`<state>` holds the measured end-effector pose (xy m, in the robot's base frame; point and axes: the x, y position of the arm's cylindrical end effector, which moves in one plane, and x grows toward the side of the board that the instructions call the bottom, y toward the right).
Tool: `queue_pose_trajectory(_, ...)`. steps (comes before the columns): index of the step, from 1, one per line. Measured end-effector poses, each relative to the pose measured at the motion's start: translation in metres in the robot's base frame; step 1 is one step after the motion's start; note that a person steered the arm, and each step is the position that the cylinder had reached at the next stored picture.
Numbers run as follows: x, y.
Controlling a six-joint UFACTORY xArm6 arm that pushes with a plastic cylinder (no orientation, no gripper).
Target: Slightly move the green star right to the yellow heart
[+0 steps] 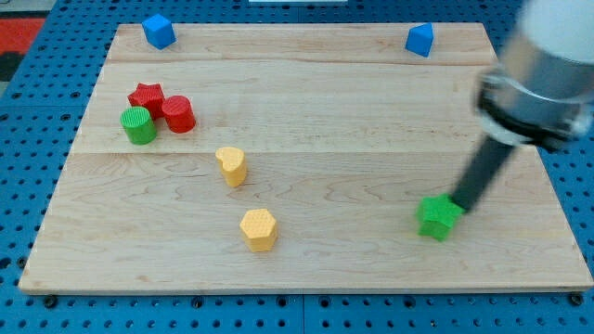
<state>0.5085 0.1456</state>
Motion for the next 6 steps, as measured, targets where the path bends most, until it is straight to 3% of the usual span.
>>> queue_pose_trajectory(1,-0.023,-0.041)
queue_pose_trajectory(2,-0.001,0.058)
queue_pose_trajectory(3,0.062,0.058)
queue_pose_trajectory(4,0.026,-0.016)
queue_pose_trajectory(5,-0.046,-0.103)
queue_pose_trajectory(6,-0.068,-0.143)
